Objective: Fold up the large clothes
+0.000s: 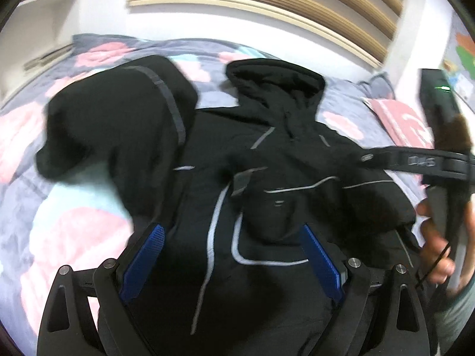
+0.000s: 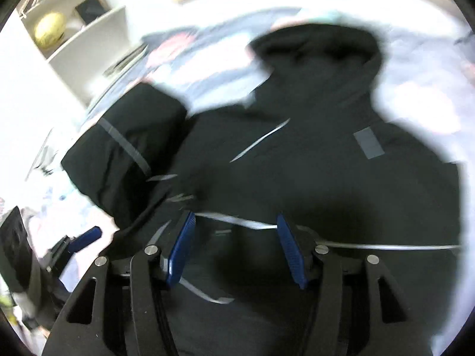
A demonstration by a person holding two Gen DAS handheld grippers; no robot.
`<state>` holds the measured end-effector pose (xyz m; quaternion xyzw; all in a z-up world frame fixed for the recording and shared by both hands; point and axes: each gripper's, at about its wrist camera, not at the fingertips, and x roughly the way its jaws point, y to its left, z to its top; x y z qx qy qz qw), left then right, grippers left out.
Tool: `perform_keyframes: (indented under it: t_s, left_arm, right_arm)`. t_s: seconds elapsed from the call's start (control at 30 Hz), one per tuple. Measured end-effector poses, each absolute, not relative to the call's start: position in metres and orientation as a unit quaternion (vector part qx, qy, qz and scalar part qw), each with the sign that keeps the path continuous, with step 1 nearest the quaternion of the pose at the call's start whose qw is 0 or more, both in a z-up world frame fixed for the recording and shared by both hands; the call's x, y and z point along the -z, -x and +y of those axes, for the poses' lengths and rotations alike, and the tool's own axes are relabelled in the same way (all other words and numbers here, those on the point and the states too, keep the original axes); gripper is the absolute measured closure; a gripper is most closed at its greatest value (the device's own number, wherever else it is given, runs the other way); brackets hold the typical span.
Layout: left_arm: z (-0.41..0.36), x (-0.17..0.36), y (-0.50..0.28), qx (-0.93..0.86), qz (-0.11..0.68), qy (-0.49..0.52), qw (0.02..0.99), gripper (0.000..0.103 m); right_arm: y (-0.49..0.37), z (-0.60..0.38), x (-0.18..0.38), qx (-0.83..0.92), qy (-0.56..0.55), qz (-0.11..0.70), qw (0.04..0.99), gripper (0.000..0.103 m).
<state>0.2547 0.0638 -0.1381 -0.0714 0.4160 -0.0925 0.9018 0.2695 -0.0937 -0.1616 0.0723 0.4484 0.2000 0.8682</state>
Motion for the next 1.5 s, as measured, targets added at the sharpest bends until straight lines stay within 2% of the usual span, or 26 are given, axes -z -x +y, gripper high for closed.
perform_keyframes:
  t_s: [0.17, 0.4, 0.43, 0.47, 0.5, 0.57, 0.7, 0.8, 0.9, 0.97, 1.03, 1.13, 1.2, 1.23, 1.27, 1.33, 1.43, 1.5]
  left_arm:
    - [0.048, 0.148, -0.293, 0.080, 0.439, 0.082, 0.891, 0.010]
    - [0.042, 0.197, -0.338, 0.020, 0.489, 0.103, 0.866, 0.012]
    - [0.040, 0.200, -0.343, 0.015, 0.492, 0.093, 0.865, 0.033]
    - [0.038, 0.203, -0.347, 0.014, 0.498, 0.084, 0.863, 0.069]
    - [0.038, 0.201, -0.350, 0.037, 0.499, 0.091, 0.861, 0.078]
    - [0.047, 0.184, -0.349, 0.039, 0.467, 0.096, 0.878, 0.080]
    - [0.086, 0.153, -0.350, 0.046, 0.431, 0.141, 0.890, 0.080]
    - [0.099, 0.169, -0.361, 0.052, 0.476, 0.122, 0.869, 0.077]
    - [0.090, 0.200, -0.365, 0.043, 0.523, 0.065, 0.849, 0.069]
    - [0.081, 0.205, -0.359, 0.041, 0.506, 0.028, 0.861, 0.065]
    - [0.079, 0.202, -0.355, 0.040, 0.500, 0.017, 0.865, 0.064]
    - [0.083, 0.185, -0.347, 0.040, 0.480, 0.028, 0.876, 0.064]
    - [0.089, 0.158, -0.330, 0.052, 0.435, 0.055, 0.897, 0.062]
    - [0.092, 0.144, -0.321, 0.064, 0.413, 0.066, 0.906, 0.055]
    - [0.091, 0.136, -0.315, 0.074, 0.398, 0.073, 0.911, 0.042]
    - [0.086, 0.111, -0.302, 0.100, 0.363, 0.083, 0.923, 0.023]
    - [0.057, 0.104, -0.304, 0.154, 0.379, 0.075, 0.910, 0.023]
    - [0.030, 0.123, -0.317, 0.136, 0.413, 0.042, 0.900, 0.023]
  right_arm:
    - [-0.250, -0.165, 0.157, -0.064, -0.012, 0.421, 0.905, 0.042]
    - [-0.261, -0.217, 0.237, 0.011, 0.000, 0.488, 0.873, 0.042]
    - [-0.263, -0.219, 0.252, 0.006, -0.005, 0.505, 0.863, 0.043]
    - [-0.263, -0.218, 0.255, 0.007, -0.005, 0.508, 0.861, 0.043]
    - [-0.262, -0.217, 0.257, 0.005, -0.001, 0.503, 0.864, 0.042]
    - [-0.261, -0.213, 0.249, 0.000, 0.005, 0.495, 0.869, 0.042]
    - [-0.256, -0.203, 0.223, -0.026, -0.004, 0.462, 0.886, 0.042]
    - [-0.256, -0.187, 0.216, -0.036, 0.003, 0.448, 0.893, 0.042]
    - [-0.275, -0.171, 0.247, -0.027, 0.017, 0.487, 0.873, 0.042]
    - [-0.282, -0.170, 0.273, -0.022, 0.019, 0.503, 0.864, 0.040]
    - [-0.277, -0.170, 0.276, -0.023, 0.028, 0.481, 0.876, 0.040]
    - [-0.276, -0.176, 0.274, -0.033, 0.016, 0.479, 0.877, 0.038]
    - [-0.274, -0.182, 0.273, -0.041, -0.008, 0.482, 0.875, 0.037]
    - [-0.273, -0.185, 0.269, -0.040, -0.020, 0.484, 0.874, 0.036]
    - [-0.271, -0.185, 0.267, -0.039, -0.027, 0.485, 0.873, 0.036]
    - [-0.264, -0.183, 0.251, -0.058, -0.061, 0.478, 0.874, 0.036]
    - [-0.249, -0.173, 0.225, -0.090, -0.095, 0.451, 0.883, 0.036]
    - [-0.241, -0.162, 0.216, -0.080, -0.090, 0.434, 0.893, 0.036]
